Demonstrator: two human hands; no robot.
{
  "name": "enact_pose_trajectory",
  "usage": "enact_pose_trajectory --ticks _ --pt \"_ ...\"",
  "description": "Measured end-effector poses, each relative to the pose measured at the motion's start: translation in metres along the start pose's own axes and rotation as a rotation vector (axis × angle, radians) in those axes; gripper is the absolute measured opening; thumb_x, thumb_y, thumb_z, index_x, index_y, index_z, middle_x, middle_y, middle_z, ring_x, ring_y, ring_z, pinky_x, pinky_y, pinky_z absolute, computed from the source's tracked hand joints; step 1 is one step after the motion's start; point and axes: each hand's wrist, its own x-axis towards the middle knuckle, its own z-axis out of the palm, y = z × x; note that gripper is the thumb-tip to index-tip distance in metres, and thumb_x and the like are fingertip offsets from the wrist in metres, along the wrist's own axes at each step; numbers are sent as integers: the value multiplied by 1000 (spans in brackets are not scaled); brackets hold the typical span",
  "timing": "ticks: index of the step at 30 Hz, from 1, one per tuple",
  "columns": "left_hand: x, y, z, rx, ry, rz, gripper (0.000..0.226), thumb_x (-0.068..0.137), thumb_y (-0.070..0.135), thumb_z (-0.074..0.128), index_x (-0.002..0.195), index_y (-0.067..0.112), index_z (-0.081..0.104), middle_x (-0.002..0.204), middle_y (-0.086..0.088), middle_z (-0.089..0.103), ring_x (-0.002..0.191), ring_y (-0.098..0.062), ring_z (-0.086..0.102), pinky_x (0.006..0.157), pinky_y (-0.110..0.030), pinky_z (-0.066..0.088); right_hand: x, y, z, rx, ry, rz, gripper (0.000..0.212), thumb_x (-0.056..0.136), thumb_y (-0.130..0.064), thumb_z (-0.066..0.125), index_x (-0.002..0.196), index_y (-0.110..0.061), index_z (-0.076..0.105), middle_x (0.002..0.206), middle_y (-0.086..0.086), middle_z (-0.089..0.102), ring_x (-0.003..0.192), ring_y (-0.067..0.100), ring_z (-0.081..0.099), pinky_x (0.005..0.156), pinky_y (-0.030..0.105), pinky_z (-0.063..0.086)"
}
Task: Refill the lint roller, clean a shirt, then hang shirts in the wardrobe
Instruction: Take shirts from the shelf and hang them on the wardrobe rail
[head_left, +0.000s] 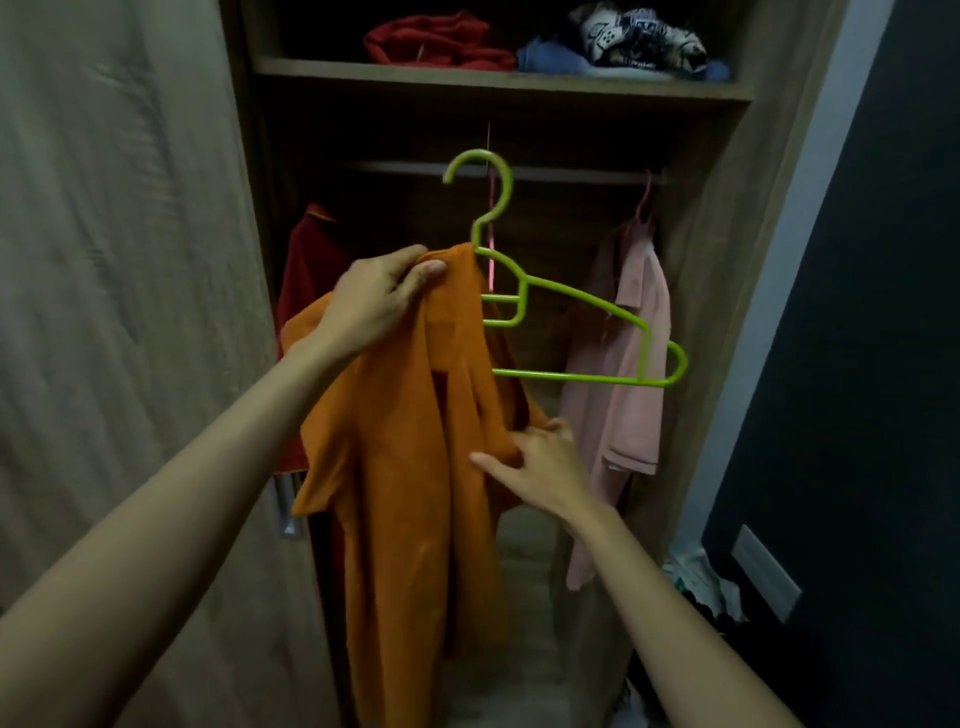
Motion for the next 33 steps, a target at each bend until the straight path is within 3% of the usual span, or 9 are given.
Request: enact_pose_trajectory --ticks 3,7,11,14,19,23,26,30,33 --pt "-16 -46 -19 106 35 -77 37 97 44 44 106 14 63 98 -10 68 92 -26 63 77 -37 45 -14 36 -18 -309 290 -41 47 85 -64 41 81 -22 63 84 -2 70 87 20 63 89 43 34" --pt "-40 -82 -30 181 -109 10 39 91 68 27 82 37 48 75 8 52 75 -18 55 66 -32 37 -15 54 -52 -383 491 -173 39 89 -51 47 77 -18 64 80 1 69 78 19 63 87 38 30" --pt "-53 -89 -15 433 -91 12 52 94 58 28 98 16 59 82 -9 59 80 -31 59 67 -35 40 -4 34 -63 -358 630 -373 33 90 -39 53 72 -13 62 71 5 64 68 21 58 80 32 31" --pt "-57 -73 -4 295 82 -118 38 97 42 43 106 11 62 92 -13 64 87 -32 60 78 -45 47 4 14 -59 -252 637 -412 34 90 -41 51 77 -11 61 80 7 61 81 22 53 80 30 31" --pt "-53 -51 -2 11 124 -128 20 99 35 45 89 21 55 75 11 51 67 -4 50 66 -28 41 22 18 -61 -87 594 -56 59 92 -50 48 141 -20 37 142 6 41 131 18 35 107 32 20" --pt "-47 -44 -1 -2 90 -87 22 100 34 44 86 21 55 72 12 51 67 0 50 62 -21 37 27 28 -62 24 541 -99 54 99 -50 26 112 -10 61 102 6 66 91 22 64 76 19 42" --pt "-43 -39 2 -10 44 -43 23 98 36 43 88 20 56 76 10 54 71 2 51 63 -19 38 29 22 -62 23 638 -148 38 98 -28 36 104 -8 67 96 8 70 88 23 67 75 34 55" --pt "-35 -26 24 124 -47 10 36 97 40 43 111 13 62 97 -6 62 94 -15 55 87 -39 38 42 -17 -55 -29 523 -204 39 97 -38 35 101 -16 67 93 1 72 83 20 68 62 31 51" --pt "-34 -31 23 85 -37 9 40 95 48 34 102 18 60 91 0 56 89 -16 53 80 -34 36 50 -16 -59 -64 532 -196 45 95 -46 31 92 -15 62 82 1 69 73 22 66 54 30 43"
